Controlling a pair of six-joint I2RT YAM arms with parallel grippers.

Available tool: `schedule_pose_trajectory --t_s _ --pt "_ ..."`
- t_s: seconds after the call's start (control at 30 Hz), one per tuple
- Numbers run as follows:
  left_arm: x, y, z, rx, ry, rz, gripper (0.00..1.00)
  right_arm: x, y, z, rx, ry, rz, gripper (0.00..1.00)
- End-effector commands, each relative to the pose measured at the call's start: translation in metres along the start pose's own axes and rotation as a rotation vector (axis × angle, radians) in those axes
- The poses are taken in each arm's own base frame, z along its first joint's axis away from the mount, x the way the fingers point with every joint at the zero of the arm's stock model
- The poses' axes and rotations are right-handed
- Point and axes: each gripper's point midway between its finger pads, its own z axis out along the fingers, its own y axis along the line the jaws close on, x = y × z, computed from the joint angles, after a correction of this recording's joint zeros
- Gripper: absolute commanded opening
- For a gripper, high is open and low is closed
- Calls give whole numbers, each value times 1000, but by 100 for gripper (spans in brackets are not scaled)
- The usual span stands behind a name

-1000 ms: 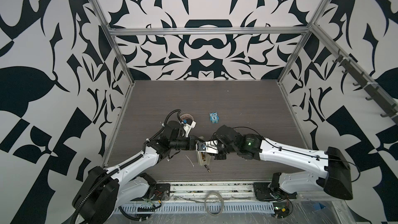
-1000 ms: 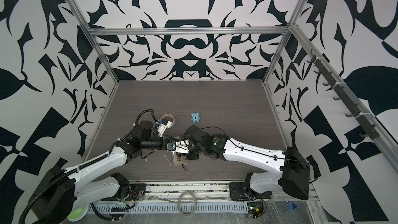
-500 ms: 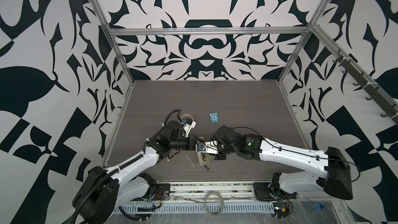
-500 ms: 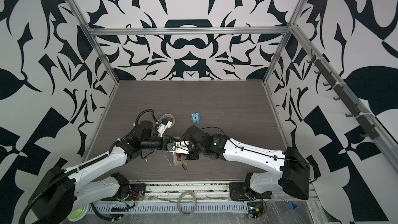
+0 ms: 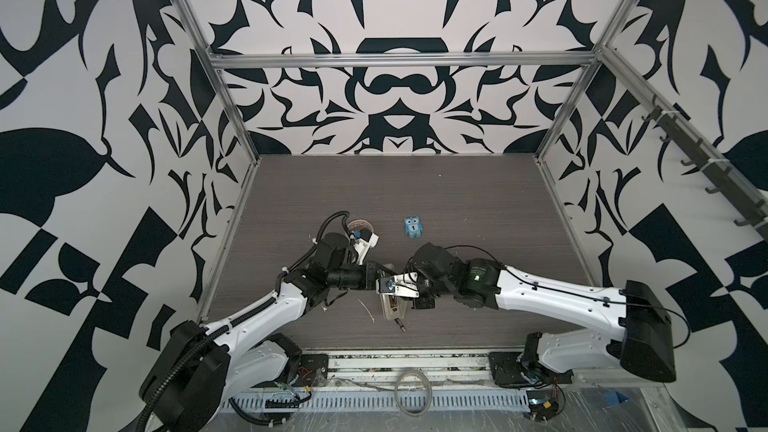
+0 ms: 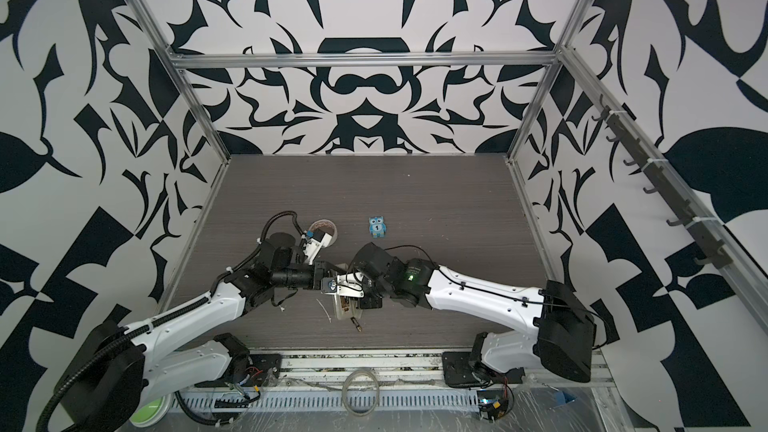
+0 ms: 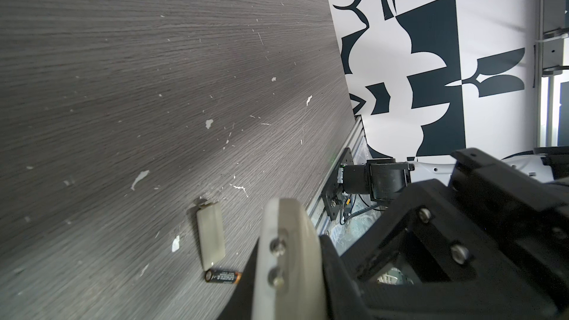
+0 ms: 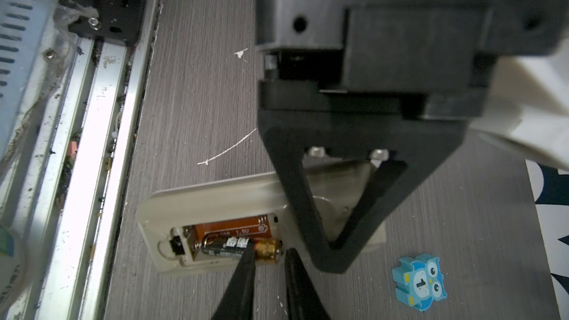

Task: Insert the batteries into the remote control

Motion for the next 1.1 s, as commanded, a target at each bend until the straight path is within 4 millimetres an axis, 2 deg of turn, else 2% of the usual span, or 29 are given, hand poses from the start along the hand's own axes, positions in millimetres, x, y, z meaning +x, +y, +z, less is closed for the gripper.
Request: schedule_pose_trajectory --t_s 0.0,0.5,1.07 --pt "-7 -15 -1 41 -8 29 0 -16 -6 -6 26 -40 -16 22" --pt "-7 -15 -1 45 -9 29 0 -7 3 4 -6 12 -39 22" --pt "-10 -23 -5 64 -27 46 0 2 10 14 -50 59 -43 17"
